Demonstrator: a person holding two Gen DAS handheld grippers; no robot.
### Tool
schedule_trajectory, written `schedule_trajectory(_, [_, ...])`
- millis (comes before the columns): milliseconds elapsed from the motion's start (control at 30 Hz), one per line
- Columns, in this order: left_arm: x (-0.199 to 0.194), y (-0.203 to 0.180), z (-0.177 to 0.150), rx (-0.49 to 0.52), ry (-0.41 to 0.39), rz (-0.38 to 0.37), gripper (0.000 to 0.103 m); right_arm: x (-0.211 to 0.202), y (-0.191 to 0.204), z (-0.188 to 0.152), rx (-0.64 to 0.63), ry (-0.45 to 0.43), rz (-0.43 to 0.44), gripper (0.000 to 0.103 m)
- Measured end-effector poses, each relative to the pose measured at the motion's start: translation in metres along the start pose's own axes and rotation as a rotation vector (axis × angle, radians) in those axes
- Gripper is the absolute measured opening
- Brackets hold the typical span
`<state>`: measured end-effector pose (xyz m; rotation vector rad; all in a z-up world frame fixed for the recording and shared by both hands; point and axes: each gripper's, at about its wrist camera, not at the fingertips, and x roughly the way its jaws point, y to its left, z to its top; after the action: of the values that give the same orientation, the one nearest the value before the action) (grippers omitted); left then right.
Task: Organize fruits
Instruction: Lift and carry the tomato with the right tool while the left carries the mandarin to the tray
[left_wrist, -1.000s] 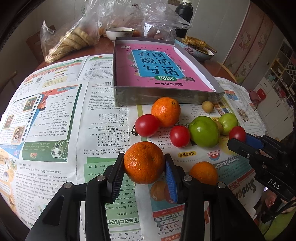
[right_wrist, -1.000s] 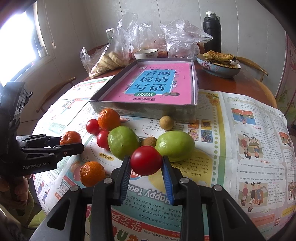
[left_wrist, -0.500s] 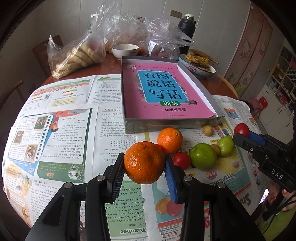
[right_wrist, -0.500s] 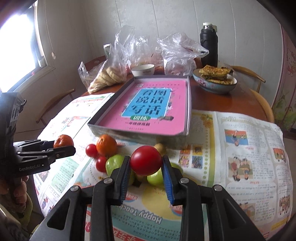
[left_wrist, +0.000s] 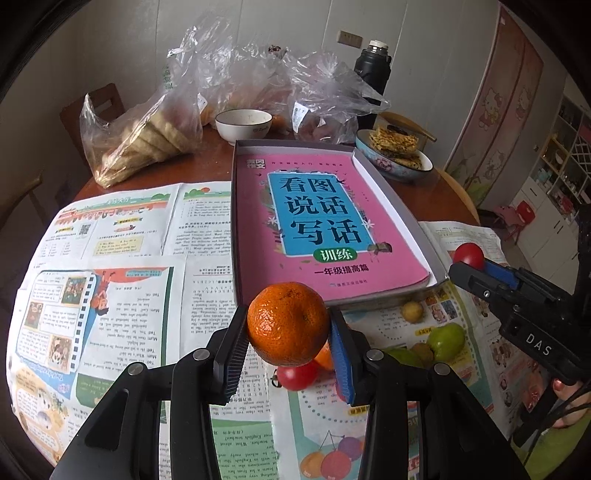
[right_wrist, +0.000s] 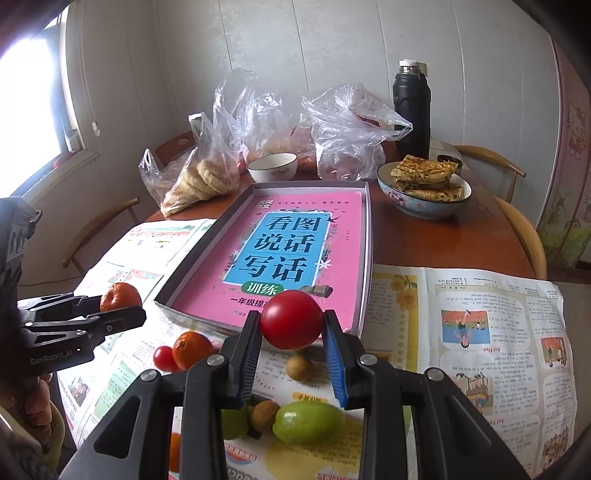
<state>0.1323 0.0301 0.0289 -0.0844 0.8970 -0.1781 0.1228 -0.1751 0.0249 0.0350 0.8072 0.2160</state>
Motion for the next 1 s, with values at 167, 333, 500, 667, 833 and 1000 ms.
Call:
schedule_trajectory(167, [0.015, -0.002, 0.014, -0.003, 0.006, 0.008, 0.042, 0.018, -0.004, 0.002, 0.007, 0.026, -0.011, 0.033])
schedule_trajectory(333, [0.036, -0.004, 0.022, 0.006, 0.028, 0.013, 0.042, 0.034, -0.008, 0.003, 0.016, 0.049, -0.017, 0.033])
schedule_trajectory(500, [0.059, -0.006, 0.026, 0.015, 0.065, 0.019, 0.042, 0.047, -0.011, 0.004, 0.022, 0.066, -0.026, 0.033])
schedule_trajectory(667, [0.074, -0.006, 0.025, 0.016, 0.092, 0.02, 0.043, 0.057, -0.011, 0.005, 0.019, 0.084, -0.028, 0.033])
schedule_trajectory(833, [0.084, -0.005, 0.024, 0.008, 0.113, 0.023, 0.042, 0.064, -0.01, 0.006, 0.014, 0.097, -0.032, 0.033])
schedule_trajectory(1000, [0.089, -0.002, 0.024, 0.006, 0.119, 0.028, 0.042, 0.07, -0.01, 0.007, 0.007, 0.105, -0.044, 0.033])
